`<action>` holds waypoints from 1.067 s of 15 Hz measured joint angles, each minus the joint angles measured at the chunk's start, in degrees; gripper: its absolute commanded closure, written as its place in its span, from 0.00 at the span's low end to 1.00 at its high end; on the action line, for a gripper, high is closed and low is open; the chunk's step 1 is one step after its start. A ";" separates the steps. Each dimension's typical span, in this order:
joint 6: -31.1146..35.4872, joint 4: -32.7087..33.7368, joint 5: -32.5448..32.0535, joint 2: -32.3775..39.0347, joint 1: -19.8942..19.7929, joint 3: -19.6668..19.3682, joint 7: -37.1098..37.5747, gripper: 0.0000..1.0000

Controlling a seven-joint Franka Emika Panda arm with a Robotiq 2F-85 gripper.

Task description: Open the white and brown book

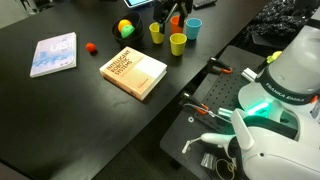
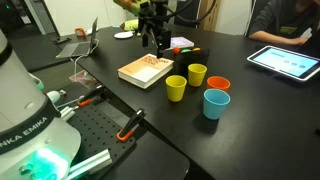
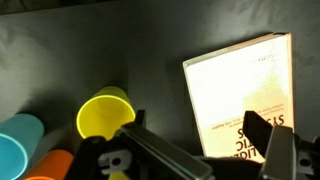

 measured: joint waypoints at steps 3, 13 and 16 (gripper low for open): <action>5.70 0.03 9.67 4.70 3.69 0.17 -5.72 0.00; 12.22 2.83 41.43 16.18 9.84 1.51 -39.86 0.00; 12.22 5.20 45.97 20.43 9.67 1.51 -47.49 0.00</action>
